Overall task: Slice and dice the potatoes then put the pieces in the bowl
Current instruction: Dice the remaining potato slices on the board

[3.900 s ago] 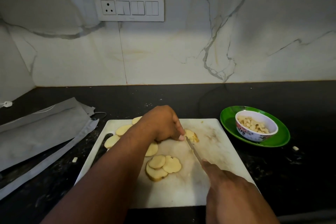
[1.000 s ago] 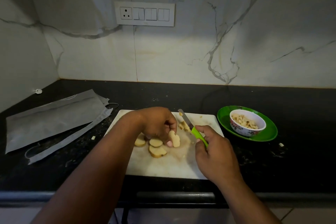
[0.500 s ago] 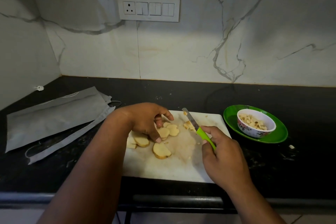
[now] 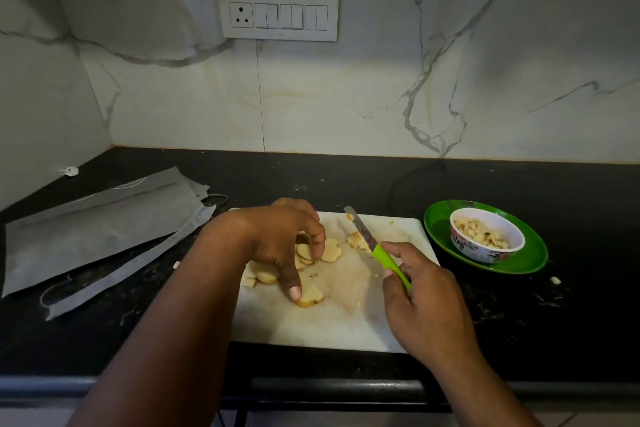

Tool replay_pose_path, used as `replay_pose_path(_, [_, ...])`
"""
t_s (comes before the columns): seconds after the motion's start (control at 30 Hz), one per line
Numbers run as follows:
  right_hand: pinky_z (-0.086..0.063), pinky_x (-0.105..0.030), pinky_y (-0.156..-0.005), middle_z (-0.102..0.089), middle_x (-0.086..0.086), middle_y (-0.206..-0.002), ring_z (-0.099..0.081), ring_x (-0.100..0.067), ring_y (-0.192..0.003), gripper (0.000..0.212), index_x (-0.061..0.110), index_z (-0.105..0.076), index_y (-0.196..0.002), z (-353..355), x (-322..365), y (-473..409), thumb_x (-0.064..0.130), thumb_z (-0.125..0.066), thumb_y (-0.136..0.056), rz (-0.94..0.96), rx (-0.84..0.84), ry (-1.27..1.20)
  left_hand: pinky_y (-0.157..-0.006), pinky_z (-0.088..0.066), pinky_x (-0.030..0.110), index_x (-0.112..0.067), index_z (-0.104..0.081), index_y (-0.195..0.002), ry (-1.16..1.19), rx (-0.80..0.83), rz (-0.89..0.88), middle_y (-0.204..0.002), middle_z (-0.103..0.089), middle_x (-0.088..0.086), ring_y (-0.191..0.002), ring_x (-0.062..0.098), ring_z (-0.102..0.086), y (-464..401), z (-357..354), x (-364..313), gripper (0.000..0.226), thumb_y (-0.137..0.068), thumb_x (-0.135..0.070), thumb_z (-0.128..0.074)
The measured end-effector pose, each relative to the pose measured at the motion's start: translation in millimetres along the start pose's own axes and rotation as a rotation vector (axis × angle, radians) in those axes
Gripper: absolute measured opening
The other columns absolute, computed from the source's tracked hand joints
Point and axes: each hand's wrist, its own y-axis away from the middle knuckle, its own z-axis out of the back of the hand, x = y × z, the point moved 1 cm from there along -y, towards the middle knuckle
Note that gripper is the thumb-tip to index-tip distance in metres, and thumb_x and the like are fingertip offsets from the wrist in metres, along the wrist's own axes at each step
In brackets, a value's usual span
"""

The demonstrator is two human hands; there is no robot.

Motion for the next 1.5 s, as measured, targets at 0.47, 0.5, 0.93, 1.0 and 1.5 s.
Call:
replay_pose_path(0.47, [-0.051, -0.026, -0.081, -0.072, 0.009, -0.109, -0.065, -0.011, -0.096, 0.05, 0.039, -0.054, -0.14, 1.7, 17.9, 9.3, 0.034, -0.049, -0.09, 0.059, 0.04, 0.301, -0.111, -0.039, 0.04, -0.032, -0.08, -0.086, -0.001, -0.096, -0.039, -0.151, -0.037, -0.021, -0.142, 0.009, -0.028, -11.7, -12.6, -23.5, 0.033, -0.063, -0.049, -0.096])
replay_pose_path(0.5, [-0.05, -0.026, -0.081, -0.072, 0.009, -0.108, -0.065, -0.011, -0.096, 0.052, 0.04, -0.053, -0.141, 1.2, 19.0, 9.6, 0.035, -0.048, -0.09, 0.055, 0.05, 0.326, -0.112, -0.04, 0.043, -0.032, -0.08, -0.085, 0.0, -0.12, -0.043, -0.152, -0.038, -0.02, -0.143, 0.009, -0.027, -12.5, -13.1, -25.1, 0.032, -0.064, -0.05, -0.096])
replay_pose_path(0.93, [-0.051, -0.023, -0.069, -0.069, 0.008, -0.092, -0.065, -0.01, -0.082, 0.052, 0.037, -0.052, -0.141, 5.1, 19.6, 19.4, 0.037, -0.046, -0.089, -0.046, -0.063, 0.444, -0.107, -0.046, 0.034, -0.035, -0.08, -0.109, -0.05, -0.222, -0.072, -0.141, -0.054, -0.018, -0.13, 0.006, -0.046, -23.0, -18.0, -33.9, 0.042, -0.075, -0.058, -0.086])
replay_pose_path(1.0, [-0.051, -0.023, -0.071, -0.069, 0.008, -0.094, -0.065, -0.009, -0.084, 0.053, 0.039, -0.051, -0.141, 5.0, 20.1, 19.2, 0.038, -0.045, -0.089, -0.045, -0.053, 0.437, -0.111, -0.042, 0.034, -0.038, -0.077, -0.116, -0.057, -0.242, -0.083, -0.144, -0.051, -0.02, -0.135, 0.006, -0.041, -23.3, -18.3, -32.5, 0.05, -0.073, -0.061, -0.086])
replay_pose_path(1.5, [-0.05, -0.025, -0.086, -0.067, 0.01, -0.114, -0.064, -0.01, -0.103, 0.053, 0.042, -0.044, -0.145, 9.6, 20.8, 16.3, 0.04, -0.042, -0.092, -0.159, 0.017, 0.456, -0.111, -0.04, 0.034, -0.041, -0.08, -0.11, 0.01, -0.239, -0.101, -0.146, -0.047, -0.024, -0.136, 0.005, -0.034, -28.5, -20.0, -20.7, 0.04, -0.073, -0.053, -0.089])
